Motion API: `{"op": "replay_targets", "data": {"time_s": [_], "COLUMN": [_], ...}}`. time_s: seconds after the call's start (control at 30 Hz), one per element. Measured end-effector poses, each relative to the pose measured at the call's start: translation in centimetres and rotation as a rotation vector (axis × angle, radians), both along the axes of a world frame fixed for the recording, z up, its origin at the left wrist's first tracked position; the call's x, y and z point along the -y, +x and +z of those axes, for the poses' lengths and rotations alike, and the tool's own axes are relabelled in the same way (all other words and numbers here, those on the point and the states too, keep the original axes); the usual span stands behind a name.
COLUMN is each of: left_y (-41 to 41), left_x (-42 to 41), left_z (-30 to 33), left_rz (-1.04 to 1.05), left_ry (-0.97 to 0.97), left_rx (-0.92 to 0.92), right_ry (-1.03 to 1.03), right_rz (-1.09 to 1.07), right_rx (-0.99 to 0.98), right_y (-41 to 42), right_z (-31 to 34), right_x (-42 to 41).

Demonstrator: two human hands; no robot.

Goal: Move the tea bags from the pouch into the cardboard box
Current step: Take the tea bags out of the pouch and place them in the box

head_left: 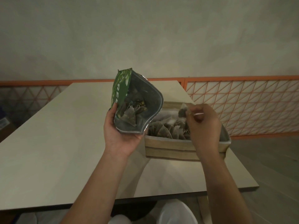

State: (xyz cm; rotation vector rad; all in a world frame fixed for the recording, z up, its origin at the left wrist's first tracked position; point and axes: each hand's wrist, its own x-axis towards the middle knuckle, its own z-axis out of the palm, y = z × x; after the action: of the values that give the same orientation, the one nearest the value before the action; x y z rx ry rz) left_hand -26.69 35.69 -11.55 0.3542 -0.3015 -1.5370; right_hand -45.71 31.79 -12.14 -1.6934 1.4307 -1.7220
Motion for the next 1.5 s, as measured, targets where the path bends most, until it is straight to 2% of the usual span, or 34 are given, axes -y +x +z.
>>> {"op": "replay_targets", "data": {"time_s": [0.1, 0.23, 0.3, 0.37, 0.43, 0.5, 0.57, 0.67, 0.77, 1.07, 1.2, 1.27, 1.4, 1.5], "left_y": [0.1, 0.2, 0.3, 0.4, 0.6, 0.7, 0.9, 1.4, 2.2, 3.6, 4.1, 4.3, 4.5, 4.1], "left_x": [-0.1, -0.2, -0.2, -0.2, -0.2, -0.2, -0.4, -0.5, -0.7, -0.3, 0.1, 0.5, 1.0, 1.0], "left_z": [0.1, 0.2, 0.3, 0.3, 0.3, 0.3, 0.3, 0.1, -0.2, 0.2, 0.8, 0.7, -0.2, -0.4], "left_rz": [-0.008, 0.004, 0.006, 0.005, 0.006, 0.005, 0.002, -0.024, -0.043, -0.030, -0.023, -0.031, -0.076, -0.106], "left_ry": [-0.005, 0.006, 0.014, 0.026, 0.032, 0.031, 0.031, 0.046, 0.058, -0.031, -0.095, -0.080, 0.001, -0.018], "left_rx": [-0.002, 0.019, 0.025, 0.028, 0.042, 0.063, 0.096, 0.128, 0.148, 0.163, 0.146, 0.138, 0.162, 0.127], "right_ry": [0.049, 0.304, 0.242, 0.091, -0.005, -0.051, -0.119, -0.228, -0.262, -0.503, -0.675, -0.662, -0.511, -0.494], "right_rz": [-0.054, 0.050, 0.014, 0.012, 0.134, 0.279, 0.430, 0.572, 0.546, 0.484, 0.428, 0.404, 0.375, 0.386], "right_rx": [-0.170, -0.494, -0.579, -0.485, -0.286, -0.209, -0.252, -0.426, -0.524, -0.355, -0.331, -0.321, -0.301, -0.295], "right_y": [-1.1, -1.7, -0.9, 0.4, 2.1, 4.0, 5.7, 7.7, 8.9, 9.9, 9.4, 9.6, 9.4, 9.2], "right_z": [-0.8, -1.0, -0.4, 1.2, 3.2, 5.2, 6.7, 8.2, 8.9, 9.2, 9.1, 8.3, 6.9, 7.2], "right_x": [0.5, 1.1, 1.1, 0.6, 0.1, -0.3, -0.4, 0.3, 1.7, 1.0, -0.3, 0.0, 1.7, 1.6]}}
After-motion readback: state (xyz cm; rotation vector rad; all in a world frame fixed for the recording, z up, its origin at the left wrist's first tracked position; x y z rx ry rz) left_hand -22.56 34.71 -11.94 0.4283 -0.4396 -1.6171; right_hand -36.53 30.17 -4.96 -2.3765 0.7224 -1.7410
